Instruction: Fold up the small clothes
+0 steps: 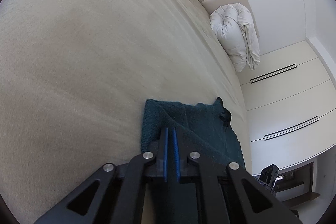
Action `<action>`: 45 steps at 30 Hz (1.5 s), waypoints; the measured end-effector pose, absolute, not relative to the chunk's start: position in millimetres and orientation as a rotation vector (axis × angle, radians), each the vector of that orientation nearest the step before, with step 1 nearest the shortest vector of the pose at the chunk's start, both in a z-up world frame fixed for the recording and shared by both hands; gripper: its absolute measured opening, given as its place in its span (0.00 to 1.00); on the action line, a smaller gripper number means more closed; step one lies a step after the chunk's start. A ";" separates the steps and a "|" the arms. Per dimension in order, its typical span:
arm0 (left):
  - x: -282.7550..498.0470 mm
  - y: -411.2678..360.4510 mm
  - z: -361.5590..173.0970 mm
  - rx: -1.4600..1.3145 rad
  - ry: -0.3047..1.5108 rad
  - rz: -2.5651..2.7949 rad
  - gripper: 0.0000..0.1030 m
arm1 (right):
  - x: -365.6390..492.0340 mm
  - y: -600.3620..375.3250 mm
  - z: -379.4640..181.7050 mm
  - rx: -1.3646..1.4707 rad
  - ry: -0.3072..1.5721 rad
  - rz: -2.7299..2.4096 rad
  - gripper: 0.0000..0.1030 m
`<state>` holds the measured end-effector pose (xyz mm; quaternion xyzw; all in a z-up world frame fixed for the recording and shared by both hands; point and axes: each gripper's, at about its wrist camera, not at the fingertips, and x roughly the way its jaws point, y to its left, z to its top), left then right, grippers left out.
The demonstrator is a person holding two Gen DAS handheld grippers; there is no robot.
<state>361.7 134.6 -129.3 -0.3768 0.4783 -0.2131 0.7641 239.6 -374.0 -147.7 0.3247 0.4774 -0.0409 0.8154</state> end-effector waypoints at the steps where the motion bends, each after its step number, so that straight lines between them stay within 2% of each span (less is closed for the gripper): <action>1: 361.6 134.9 -130.2 -0.822 1.040 -0.467 0.04 | 239.6 -375.3 -148.5 0.703 1.018 -0.083 0.06; 6: 338.5 120.7 -123.9 -0.740 1.045 -0.542 0.02 | 239.6 -376.6 -150.3 0.710 1.020 -0.078 0.06; 21: 255.9 138.4 -122.9 -0.766 1.021 -0.589 0.02 | 235.3 -371.4 -144.1 0.674 1.009 -0.084 0.07; 27: 240.0 130.2 -116.1 -0.668 1.025 -0.587 0.02 | 221.2 -379.9 -150.5 0.765 0.977 -0.048 0.09; 29: 234.8 127.1 -107.7 -0.638 1.015 -0.585 0.11 | 212.0 -382.6 -147.8 0.779 0.970 -0.048 0.10; 30: 231.0 125.1 -101.5 -0.622 1.004 -0.580 0.20 | 204.1 -384.9 -144.7 0.788 0.961 -0.056 0.13; 31: 226.0 122.9 -94.3 -0.606 0.987 -0.576 0.31 | 193.6 -387.8 -140.0 0.792 0.941 -0.066 0.20; 32: 220.2 120.0 -86.5 -0.583 0.971 -0.565 0.38 | 180.8 -392.2 -134.4 0.789 0.913 -0.075 0.25; 33: 213.7 116.2 -78.3 -0.558 0.953 -0.555 0.50 | 164.9 -398.9 -128.2 0.789 0.874 -0.087 0.41; 34: 206.9 111.7 -70.6 -0.534 0.933 -0.554 0.54 | 145.9 -408.9 -122.3 0.802 0.827 -0.104 0.56; 39: 175.3 80.9 -48.3 -0.467 0.896 -0.562 0.57 | 30.9 -496.8 -111.7 0.966 0.608 -0.308 0.58; 45: 159.6 35.2 -48.0 -0.467 0.934 -0.599 0.57 | -79.4 -602.3 -141.4 1.258 0.449 -0.529 0.58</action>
